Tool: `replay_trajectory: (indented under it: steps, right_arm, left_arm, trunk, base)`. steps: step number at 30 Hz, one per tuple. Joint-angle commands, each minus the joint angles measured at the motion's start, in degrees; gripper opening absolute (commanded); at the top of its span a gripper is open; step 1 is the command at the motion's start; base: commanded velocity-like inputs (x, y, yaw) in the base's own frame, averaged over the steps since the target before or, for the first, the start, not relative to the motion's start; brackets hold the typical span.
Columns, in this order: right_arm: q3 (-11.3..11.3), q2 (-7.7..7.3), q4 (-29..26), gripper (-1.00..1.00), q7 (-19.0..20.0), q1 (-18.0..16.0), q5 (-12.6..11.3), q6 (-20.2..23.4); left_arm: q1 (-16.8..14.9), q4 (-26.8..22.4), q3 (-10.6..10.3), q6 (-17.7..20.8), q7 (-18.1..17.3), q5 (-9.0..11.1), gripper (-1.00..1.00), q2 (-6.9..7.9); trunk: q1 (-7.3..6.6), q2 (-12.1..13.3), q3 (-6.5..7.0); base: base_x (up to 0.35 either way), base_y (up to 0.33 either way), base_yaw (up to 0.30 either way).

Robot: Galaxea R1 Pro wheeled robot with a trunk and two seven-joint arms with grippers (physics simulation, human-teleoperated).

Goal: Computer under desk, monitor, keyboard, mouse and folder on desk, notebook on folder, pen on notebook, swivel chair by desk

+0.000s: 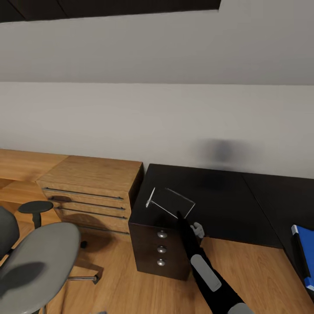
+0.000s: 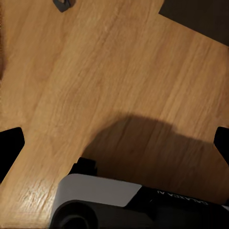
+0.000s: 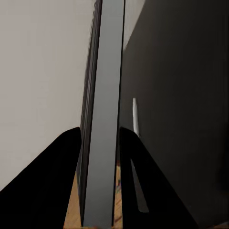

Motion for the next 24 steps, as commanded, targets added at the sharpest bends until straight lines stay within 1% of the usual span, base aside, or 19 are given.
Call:
replay_trajectory:
  steps: [1,2,4,5,6,8,9,10,11,12,13,14,17,23,24]
  right_arm:
    - [-0.19,-0.72,-0.61,-1.0,-0.1,-0.02,-1.5,-0.32]
    - [-2.8,-3.02,-2.94,-1.0,-2.54,0.02,-4.34,-0.32]
    - [-4.36,-4.62,-4.39,-1.0,-4.6,0.03,-5.28,-0.32]
    - [-5.82,-5.9,-5.29,-1.0,-5.89,0.03,-5.86,-0.28]
    - [-6.4,-6.3,-5.57,-1.0,-6.21,0.03,-6.12,-0.27]
    - [-8.92,-7.69,-6.51,-1.0,-7.02,0.03,-7.2,-0.16]
    - [-10.84,-8.46,-6.9,-1.0,-7.36,0.03,-7.96,-0.02]
    - [-11.47,-8.7,-7.01,-1.0,-7.47,0.03,-8.15,0.02]
    - [-12.67,-9.16,-7.13,-1.0,-7.77,0.03,-8.46,0.07]
    - [-13.27,-9.35,-7.17,-1.0,-7.98,0.03,-8.57,0.1]
    - [-14.42,-9.62,-7.22,-1.0,-8.5,0.03,-8.72,0.14]
    - [-14.99,-9.74,-7.24,-1.0,-8.79,0.03,-8.78,0.15]
    - [-17.88,-10.07,-7.33,-1.0,-9.98,0.03,-8.94,0.24]
    - [-20.41,-10.18,-7.33,-1.0,-10.65,0.03,-8.95,0.28]
    - [-21.23,-10.19,-7.32,-1.0,-10.91,0.03,-8.95,0.3]
  left_arm:
    - [0.01,0.2,-0.13,0.21,0.47,0.59,1.0,0.04]
    - [0.01,0.7,-0.19,0.21,0.47,0.52,1.0,-0.02]
    - [0.02,0.95,-0.21,0.21,0.47,0.11,1.0,-0.08]
    - [0.03,1.31,-0.21,0.21,0.47,-0.68,1.0,-0.12]
    - [0.03,1.4,-0.22,0.21,0.47,-0.99,1.0,-0.16]
    - [0.02,1.62,-0.22,0.21,0.47,-2.01,1.0,-0.23]
    - [0.02,1.74,-0.22,0.21,0.47,-2.38,1.0,-0.26]
    - [0.02,1.76,-0.22,0.21,0.47,-2.48,1.0,-0.26]
    - [0.03,1.8,-0.22,0.21,0.47,-2.58,1.0,-0.27]
    - [0.03,1.81,-0.22,0.21,0.47,-2.62,1.0,-0.28]
    - [0.03,1.83,-0.22,0.21,0.47,-2.67,1.0,-0.28]
    - [0.03,1.83,-0.22,0.21,0.47,-2.69,1.0,-0.28]
    - [0.02,1.85,-0.22,0.21,0.47,-2.75,1.0,-0.29]
    - [0.03,1.86,-0.22,0.21,0.47,-2.8,1.0,-0.29]
    - [0.03,1.86,-0.2,0.21,0.47,-2.79,1.0,-0.29]
  trunk:
    - [0.01,-0.03,-0.05]
    - [0.01,-0.03,-0.05]
    - [0.01,-0.03,-0.05]
    - [0.01,-0.03,-0.05]
    - [0.01,-0.03,-0.05]
    - [0.01,-0.03,-0.05]
    - [0.01,-0.03,-0.05]
    - [0.01,-0.03,-0.05]
    - [0.01,-0.03,-0.05]
    - [0.01,-0.03,-0.05]
    - [0.01,-0.03,-0.05]
    - [0.01,-0.03,-0.05]
    - [0.01,-0.03,-0.05]
    - [0.01,-0.03,-0.05]
    - [0.01,-0.03,-0.05]
  base:
    - [0.0,0.0,0.0]
    - [0.0,0.0,-0.052]
    - [0.0,0.0,-0.139]
    - [0.0,0.0,-0.215]
    - [0.0,0.0,-0.226]
    - [0.0,0.0,-0.245]
    - [0.0,0.0,-0.258]
    - [0.0,0.0,-0.259]
    - [0.0,0.0,-0.262]
    - [0.0,0.0,-0.263]
    - [0.0,0.0,-0.264]
    - [0.0,0.0,-0.265]
    - [0.0,0.0,-0.266]
    - [0.0,0.0,-0.267]
    - [0.0,0.0,-0.267]
